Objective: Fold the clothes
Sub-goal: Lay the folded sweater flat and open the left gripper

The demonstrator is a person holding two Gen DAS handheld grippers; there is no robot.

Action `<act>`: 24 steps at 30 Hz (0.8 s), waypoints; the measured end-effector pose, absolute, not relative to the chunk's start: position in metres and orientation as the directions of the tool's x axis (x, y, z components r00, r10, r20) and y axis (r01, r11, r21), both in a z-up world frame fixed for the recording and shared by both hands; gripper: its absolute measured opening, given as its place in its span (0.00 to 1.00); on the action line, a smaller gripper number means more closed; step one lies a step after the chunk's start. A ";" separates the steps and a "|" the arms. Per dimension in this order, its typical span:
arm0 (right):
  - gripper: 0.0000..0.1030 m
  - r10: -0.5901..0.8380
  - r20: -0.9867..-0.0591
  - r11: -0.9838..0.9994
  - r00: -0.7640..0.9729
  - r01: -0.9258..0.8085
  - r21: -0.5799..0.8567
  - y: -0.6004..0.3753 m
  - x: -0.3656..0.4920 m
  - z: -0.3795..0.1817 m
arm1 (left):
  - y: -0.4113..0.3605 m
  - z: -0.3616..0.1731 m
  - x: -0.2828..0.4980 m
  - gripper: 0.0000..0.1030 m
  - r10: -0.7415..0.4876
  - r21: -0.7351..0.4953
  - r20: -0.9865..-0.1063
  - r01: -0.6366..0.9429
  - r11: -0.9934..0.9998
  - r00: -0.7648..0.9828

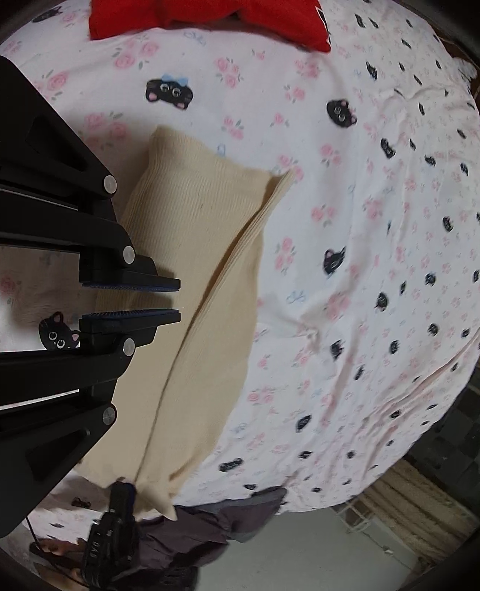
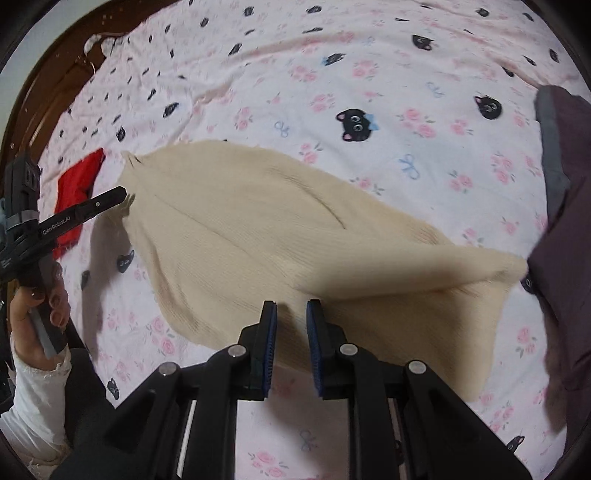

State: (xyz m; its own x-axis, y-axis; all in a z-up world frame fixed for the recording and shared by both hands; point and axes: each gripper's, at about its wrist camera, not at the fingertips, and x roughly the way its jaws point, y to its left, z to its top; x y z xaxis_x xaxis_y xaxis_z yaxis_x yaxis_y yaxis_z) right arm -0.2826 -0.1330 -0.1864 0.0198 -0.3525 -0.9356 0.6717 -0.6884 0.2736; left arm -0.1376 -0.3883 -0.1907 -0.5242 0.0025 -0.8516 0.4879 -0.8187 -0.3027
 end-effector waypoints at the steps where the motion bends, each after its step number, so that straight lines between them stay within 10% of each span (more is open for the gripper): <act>1: 0.18 -0.339 -0.941 -0.689 0.022 0.675 0.264 -0.138 -0.283 -0.188 | -0.385 -0.191 -0.141 0.08 0.000 -0.286 -0.856 0.475 -0.832 -0.517; 24: 0.18 -0.263 -0.962 -0.788 -0.069 0.590 0.174 -0.191 -0.350 -0.176 | -0.380 -0.189 -0.154 0.30 -0.046 -0.175 -0.892 0.438 -0.882 -0.450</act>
